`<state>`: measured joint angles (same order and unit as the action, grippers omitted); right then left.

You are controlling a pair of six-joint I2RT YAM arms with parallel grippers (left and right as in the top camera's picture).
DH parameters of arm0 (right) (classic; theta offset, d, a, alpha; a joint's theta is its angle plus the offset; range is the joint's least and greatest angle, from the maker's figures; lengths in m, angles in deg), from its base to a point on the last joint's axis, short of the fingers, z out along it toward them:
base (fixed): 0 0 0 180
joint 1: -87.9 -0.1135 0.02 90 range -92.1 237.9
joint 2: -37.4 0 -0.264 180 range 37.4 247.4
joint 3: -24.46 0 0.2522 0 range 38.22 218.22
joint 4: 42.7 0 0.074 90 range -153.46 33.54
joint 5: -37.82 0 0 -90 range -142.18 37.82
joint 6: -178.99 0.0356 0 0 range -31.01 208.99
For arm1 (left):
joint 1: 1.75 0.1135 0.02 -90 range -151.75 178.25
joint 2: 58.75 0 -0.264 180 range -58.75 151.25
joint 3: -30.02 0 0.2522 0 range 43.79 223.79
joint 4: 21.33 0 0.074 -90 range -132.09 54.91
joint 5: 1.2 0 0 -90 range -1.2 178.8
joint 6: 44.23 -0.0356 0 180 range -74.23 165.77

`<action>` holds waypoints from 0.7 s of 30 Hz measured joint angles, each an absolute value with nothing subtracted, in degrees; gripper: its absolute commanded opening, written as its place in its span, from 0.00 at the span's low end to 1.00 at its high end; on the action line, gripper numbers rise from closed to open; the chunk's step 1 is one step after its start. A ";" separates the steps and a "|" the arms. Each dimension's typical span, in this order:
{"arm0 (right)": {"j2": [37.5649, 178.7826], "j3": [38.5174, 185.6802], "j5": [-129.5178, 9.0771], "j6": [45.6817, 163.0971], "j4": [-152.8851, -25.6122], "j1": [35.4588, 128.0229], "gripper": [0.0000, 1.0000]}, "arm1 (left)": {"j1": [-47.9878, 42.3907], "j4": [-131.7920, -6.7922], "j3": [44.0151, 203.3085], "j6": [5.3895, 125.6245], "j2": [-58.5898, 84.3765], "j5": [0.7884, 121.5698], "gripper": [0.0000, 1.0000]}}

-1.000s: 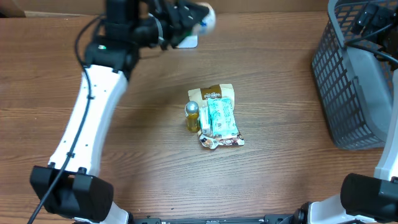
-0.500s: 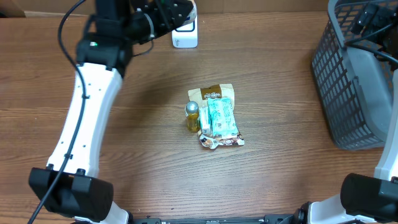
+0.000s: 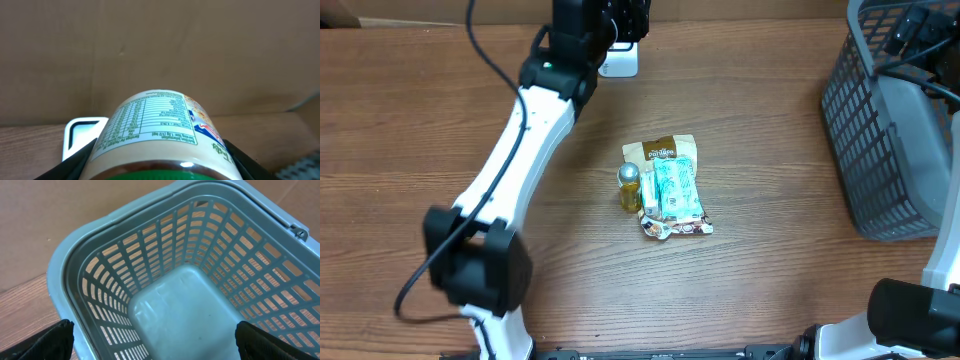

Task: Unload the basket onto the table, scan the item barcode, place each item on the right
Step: 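Hold the jar label facing the white barcode scanner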

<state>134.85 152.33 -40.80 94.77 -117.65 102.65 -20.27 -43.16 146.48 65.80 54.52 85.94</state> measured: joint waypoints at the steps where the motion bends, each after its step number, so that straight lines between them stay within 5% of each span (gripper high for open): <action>1: 134.85 152.33 -40.78 94.77 -117.65 102.65 1.00 | -20.03 -42.09 146.48 65.43 56.25 86.18 0.04; 21: 134.85 152.33 -40.78 94.79 -117.65 102.65 1.00 | -17.61 -23.62 146.48 60.05 71.70 87.36 0.04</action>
<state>134.85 152.33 -40.78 94.79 -117.65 102.65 -17.61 -23.62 146.48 60.05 71.70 87.36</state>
